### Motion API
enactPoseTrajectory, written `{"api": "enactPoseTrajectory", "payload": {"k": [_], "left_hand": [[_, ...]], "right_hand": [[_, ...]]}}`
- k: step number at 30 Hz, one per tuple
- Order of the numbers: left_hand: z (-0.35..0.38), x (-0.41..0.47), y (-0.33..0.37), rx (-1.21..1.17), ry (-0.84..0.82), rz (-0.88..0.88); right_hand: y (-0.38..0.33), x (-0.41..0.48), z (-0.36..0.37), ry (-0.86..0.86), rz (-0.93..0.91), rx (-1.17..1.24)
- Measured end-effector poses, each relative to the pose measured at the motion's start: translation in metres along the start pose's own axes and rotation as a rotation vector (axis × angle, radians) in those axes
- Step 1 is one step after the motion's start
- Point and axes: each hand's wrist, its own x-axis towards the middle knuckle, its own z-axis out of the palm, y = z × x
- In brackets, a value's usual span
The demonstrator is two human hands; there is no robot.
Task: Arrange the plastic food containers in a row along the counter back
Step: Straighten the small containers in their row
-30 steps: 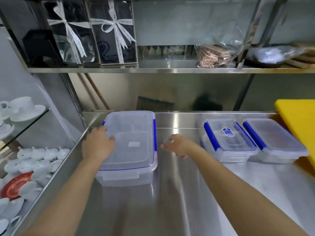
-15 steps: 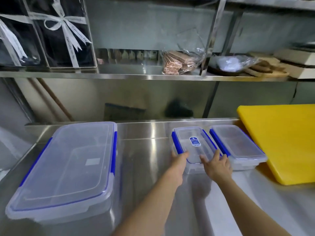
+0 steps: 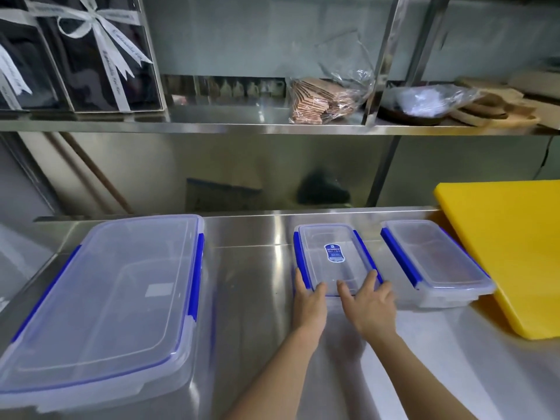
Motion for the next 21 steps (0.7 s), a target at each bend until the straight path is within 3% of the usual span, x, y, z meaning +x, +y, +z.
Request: {"api": "enactPoseTrajectory", "payload": {"k": [7,11,14,16,18,21], "left_hand": [[-0.030,0.001,0.000,0.006,-0.011,0.080],[-0.030,0.003,-0.002,0.077,0.023,0.085],[-0.031,0.000,0.003,0.249,0.065,0.072],[-0.028,-0.003,0.012,0.544,0.212,0.146],[-0.020,-0.010,0.027,0.753,0.332,0.374],[0.009,-0.019,0.050,0.730,0.184,0.626]], "right_hand": [[-0.018,-0.018,0.010,0.034,-0.059,-0.060],[-0.019,-0.015,0.007,-0.032,-0.055,-0.031],[-0.017,-0.008,-0.005,-0.165,-0.051,-0.003],[-0.012,0.002,-0.024,-0.254,-0.044,0.050],[-0.002,0.011,-0.043,-0.165,-0.061,0.096],[0.024,0.024,-0.062,0.192,-0.019,0.165]]}}
